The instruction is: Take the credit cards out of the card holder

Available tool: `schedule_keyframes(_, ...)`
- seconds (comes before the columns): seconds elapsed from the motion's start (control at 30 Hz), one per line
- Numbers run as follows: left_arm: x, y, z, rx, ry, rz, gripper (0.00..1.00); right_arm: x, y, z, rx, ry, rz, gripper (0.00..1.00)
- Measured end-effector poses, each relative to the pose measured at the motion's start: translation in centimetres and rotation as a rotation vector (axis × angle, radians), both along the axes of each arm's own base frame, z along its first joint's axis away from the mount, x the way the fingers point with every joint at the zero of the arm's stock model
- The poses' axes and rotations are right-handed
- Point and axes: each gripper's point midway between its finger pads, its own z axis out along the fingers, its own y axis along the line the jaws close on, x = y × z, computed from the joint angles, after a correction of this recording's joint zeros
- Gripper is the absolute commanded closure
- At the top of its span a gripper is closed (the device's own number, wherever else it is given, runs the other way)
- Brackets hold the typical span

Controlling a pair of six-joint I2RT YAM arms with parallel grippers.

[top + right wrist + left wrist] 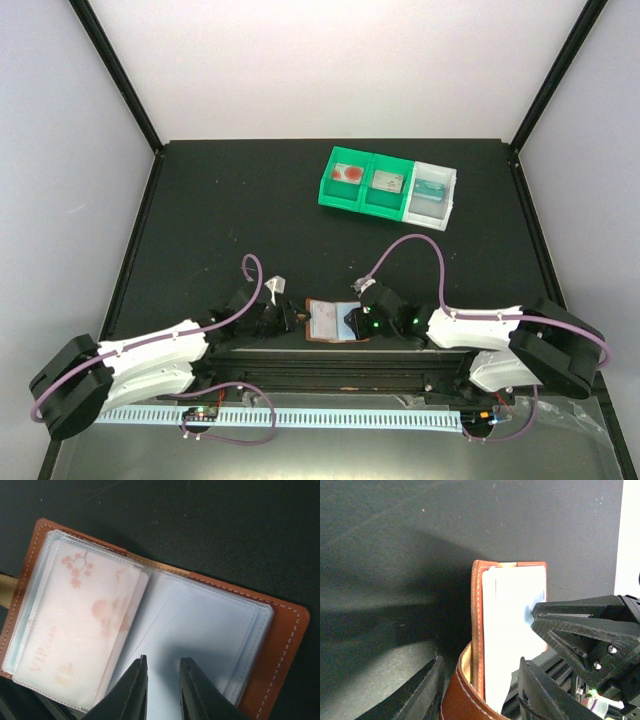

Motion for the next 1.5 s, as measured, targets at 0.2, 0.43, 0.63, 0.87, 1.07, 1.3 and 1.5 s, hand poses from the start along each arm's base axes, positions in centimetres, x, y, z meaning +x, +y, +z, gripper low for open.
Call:
schedule_keyframes(0.2,0.2,0.0,0.8,0.022,-0.028,-0.021,0.70,0.2,0.2,1.9,0.048,-0.035,0.000,0.79)
schedule_keyframes(0.43,0.8,-1.0,1.7,0.039,-0.054,-0.060,0.76,-0.5,1.6,2.0,0.106,0.017,0.032,0.81)
schedule_keyframes(0.63,0.9,-1.1,2.1,0.066,-0.061,-0.070,0.67,-0.4,2.2,0.6,0.079,0.061,0.029,0.81)
schedule_keyframes(0.87,1.2,-0.7,3.5,0.052,-0.102,-0.046,0.51,-0.4,2.6,-0.3,0.068,0.078,0.032,0.80)
schedule_keyframes(1.07,1.2,-0.8,3.3,0.062,-0.105,-0.054,0.38,-0.2,2.6,-0.4,0.064,0.060,0.037,0.81)
schedule_keyframes(1.3,1.4,-2.3,3.8,-0.009,-0.120,-0.086,0.25,0.1,2.5,-0.3,0.053,0.037,0.036,0.82)
schedule_keyframes(1.5,1.3,-3.1,4.3,-0.065,-0.136,-0.108,0.19,0.2,2.9,-0.6,0.060,0.036,0.044,0.85)
